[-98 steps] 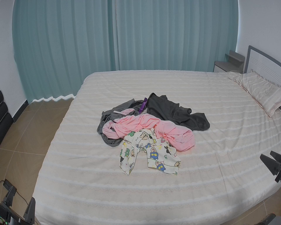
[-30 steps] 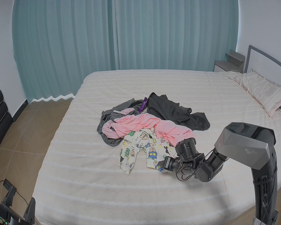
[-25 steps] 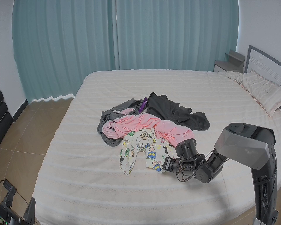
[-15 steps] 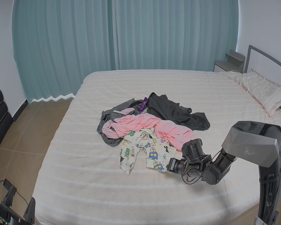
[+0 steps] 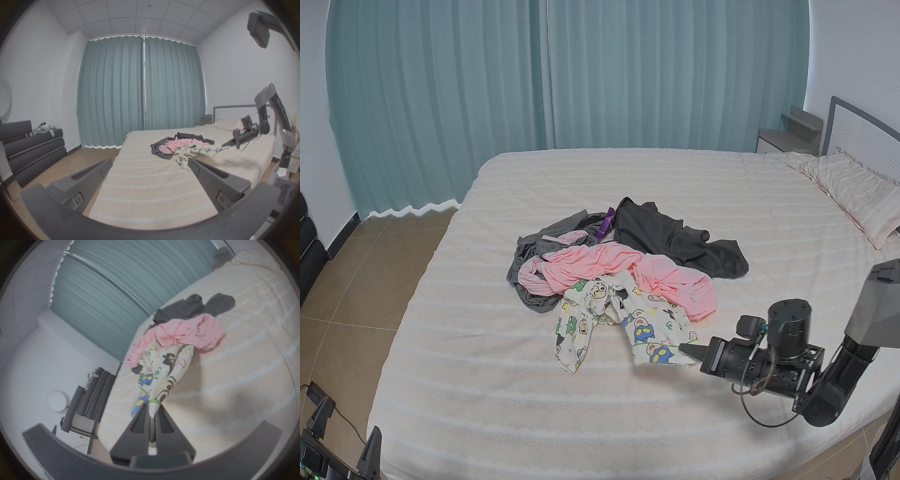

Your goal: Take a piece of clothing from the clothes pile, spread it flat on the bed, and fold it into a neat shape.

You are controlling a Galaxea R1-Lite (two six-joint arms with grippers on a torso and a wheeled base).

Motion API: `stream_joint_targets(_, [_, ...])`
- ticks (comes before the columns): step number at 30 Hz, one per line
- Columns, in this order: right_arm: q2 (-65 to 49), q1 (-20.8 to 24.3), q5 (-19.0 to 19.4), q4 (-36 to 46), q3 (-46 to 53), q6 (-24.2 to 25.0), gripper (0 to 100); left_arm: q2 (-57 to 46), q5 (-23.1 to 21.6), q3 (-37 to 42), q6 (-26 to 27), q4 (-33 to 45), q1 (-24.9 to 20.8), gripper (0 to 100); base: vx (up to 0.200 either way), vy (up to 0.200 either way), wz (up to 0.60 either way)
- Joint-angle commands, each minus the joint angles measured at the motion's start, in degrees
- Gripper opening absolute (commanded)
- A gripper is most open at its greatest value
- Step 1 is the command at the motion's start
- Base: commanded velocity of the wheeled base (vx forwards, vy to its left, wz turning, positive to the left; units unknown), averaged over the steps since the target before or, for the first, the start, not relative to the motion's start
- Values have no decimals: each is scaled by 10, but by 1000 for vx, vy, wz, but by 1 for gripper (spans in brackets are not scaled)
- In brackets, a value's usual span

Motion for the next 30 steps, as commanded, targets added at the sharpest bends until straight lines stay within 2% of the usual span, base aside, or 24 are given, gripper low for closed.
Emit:
stream_joint_targets(1, [-112,1,18,-61,85,-2,0,-9,1,9,31,8,0,100,0,0,0])
stream_joint_targets(3, [-143,2,18,-70,100,-3,0,-9,-1,0,22,4,0,100,0,0,0])
stream_joint_targets(5, [-183,0,20,-70,105,-4,0,29,-3,-93,-58,-24,-1,100,0,0,0])
stream_joint_targets(6, [-188,0,21,-69,105,-4,0,43,-4,-109,-71,-26,-1,100,0,0,0])
stream_joint_targets(7, [-213,1,27,-67,102,-4,0,130,-10,-176,-116,-40,1,100,0,0,0])
stream_joint_targets(9, [-234,3,37,-68,101,-5,0,197,-26,-204,-107,-44,-3,100,0,0,0])
stream_joint_targets(12, [-283,5,57,-68,93,-5,0,303,-112,-209,-77,-59,-38,100,0,0,0])
stream_joint_targets(13, [-296,5,62,-68,87,-5,0,331,-131,-208,-64,-61,-51,100,0,0,0])
stream_joint_targets(14, [-296,5,62,-68,87,-5,0,331,-131,-208,-64,-61,-51,100,0,0,0])
stream_joint_targets(15, [-324,0,67,-64,75,-5,0,386,-147,-209,-36,-65,-82,100,0,0,0])
stream_joint_targets(17, [-354,-8,70,-63,57,-4,0,464,-147,-209,-15,-83,-130,100,0,0,0])
stream_joint_targets(19, [-365,-8,73,-59,51,-4,0,501,-146,-209,-16,-97,-159,100,0,0,0])
stream_joint_targets(21, [-376,-8,79,-44,43,-4,0,588,-146,-208,-14,-126,-213,100,0,0,0])
stream_joint_targets(22, [-377,-8,79,-43,43,-4,0,593,-146,-208,-14,-128,-217,100,0,0,0])
stream_joint_targets(24, [-380,-9,81,-39,26,-3,0,689,-146,-207,-15,-172,-260,100,0,0,0])
stream_joint_targets(30, [-388,-7,81,-42,15,-4,0,798,-143,-204,-16,-251,-297,100,0,0,0])
